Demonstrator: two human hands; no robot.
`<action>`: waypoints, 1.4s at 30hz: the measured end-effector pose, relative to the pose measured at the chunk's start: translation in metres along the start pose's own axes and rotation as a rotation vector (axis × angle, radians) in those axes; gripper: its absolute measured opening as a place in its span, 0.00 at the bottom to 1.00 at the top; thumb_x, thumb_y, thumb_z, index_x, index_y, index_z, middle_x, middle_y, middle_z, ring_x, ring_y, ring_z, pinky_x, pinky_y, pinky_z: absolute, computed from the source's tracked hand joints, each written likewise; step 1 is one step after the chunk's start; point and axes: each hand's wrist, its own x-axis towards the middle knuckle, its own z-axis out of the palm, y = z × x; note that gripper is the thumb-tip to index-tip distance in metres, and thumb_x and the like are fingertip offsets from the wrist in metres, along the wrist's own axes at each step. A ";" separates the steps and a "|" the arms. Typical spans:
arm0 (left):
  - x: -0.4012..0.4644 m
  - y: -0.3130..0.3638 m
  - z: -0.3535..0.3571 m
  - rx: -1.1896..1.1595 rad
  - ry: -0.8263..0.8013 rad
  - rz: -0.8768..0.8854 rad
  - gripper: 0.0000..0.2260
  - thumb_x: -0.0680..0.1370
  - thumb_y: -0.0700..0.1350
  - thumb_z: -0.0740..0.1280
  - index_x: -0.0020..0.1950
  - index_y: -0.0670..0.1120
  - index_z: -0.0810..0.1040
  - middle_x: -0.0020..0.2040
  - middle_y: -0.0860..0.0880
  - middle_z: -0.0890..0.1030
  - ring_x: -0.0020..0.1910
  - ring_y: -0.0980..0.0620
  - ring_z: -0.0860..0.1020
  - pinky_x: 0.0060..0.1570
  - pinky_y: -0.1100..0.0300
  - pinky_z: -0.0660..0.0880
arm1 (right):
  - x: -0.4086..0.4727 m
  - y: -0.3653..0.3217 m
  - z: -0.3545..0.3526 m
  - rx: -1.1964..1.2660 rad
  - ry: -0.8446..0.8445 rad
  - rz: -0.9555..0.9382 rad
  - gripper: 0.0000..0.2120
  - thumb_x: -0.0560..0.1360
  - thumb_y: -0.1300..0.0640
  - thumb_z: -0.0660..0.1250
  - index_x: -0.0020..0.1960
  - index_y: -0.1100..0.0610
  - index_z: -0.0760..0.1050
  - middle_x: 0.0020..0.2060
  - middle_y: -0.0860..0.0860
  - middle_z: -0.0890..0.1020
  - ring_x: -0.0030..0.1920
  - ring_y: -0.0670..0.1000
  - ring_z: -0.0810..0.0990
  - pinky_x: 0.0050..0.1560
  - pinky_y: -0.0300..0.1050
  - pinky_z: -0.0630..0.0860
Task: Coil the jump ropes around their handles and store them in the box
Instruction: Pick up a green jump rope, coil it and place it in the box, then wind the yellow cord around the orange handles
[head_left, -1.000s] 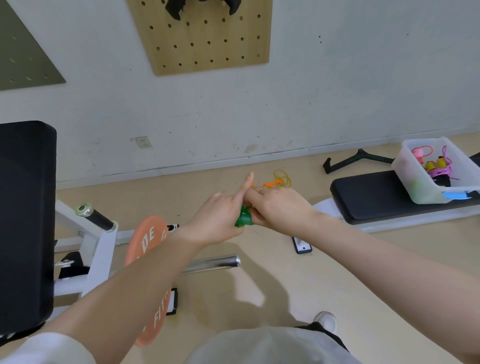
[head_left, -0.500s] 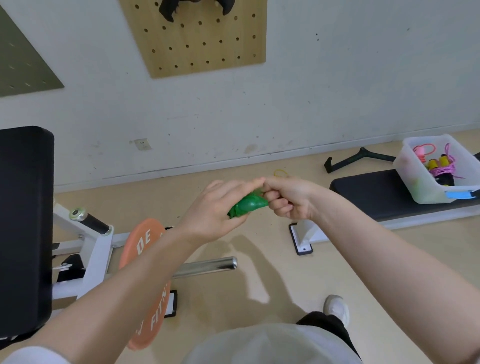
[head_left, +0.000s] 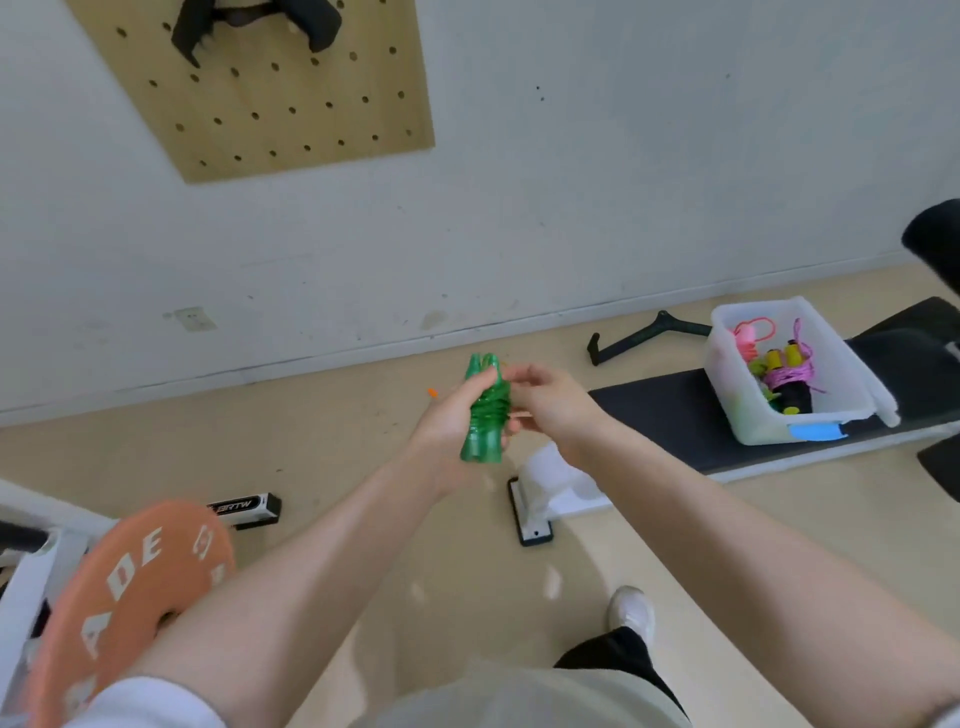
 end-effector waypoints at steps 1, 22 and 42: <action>0.011 -0.002 0.022 -0.007 -0.024 -0.025 0.11 0.79 0.50 0.61 0.46 0.46 0.80 0.33 0.48 0.78 0.26 0.53 0.74 0.29 0.62 0.68 | 0.007 -0.002 -0.022 -0.019 0.011 -0.038 0.12 0.76 0.69 0.56 0.55 0.63 0.74 0.35 0.54 0.77 0.29 0.49 0.74 0.31 0.38 0.74; 0.308 -0.107 0.381 0.510 -0.065 -0.387 0.27 0.79 0.63 0.48 0.70 0.49 0.69 0.68 0.48 0.72 0.66 0.49 0.71 0.69 0.51 0.64 | 0.136 0.091 -0.454 0.009 0.387 0.152 0.14 0.76 0.55 0.65 0.61 0.55 0.70 0.51 0.52 0.80 0.52 0.52 0.80 0.51 0.47 0.80; 0.407 -0.169 0.347 0.612 0.014 -0.317 0.18 0.82 0.55 0.50 0.68 0.49 0.68 0.58 0.53 0.74 0.58 0.52 0.74 0.63 0.53 0.69 | 0.259 0.163 -0.501 -1.166 0.428 0.164 0.24 0.80 0.46 0.50 0.72 0.57 0.60 0.71 0.55 0.63 0.72 0.57 0.57 0.70 0.56 0.54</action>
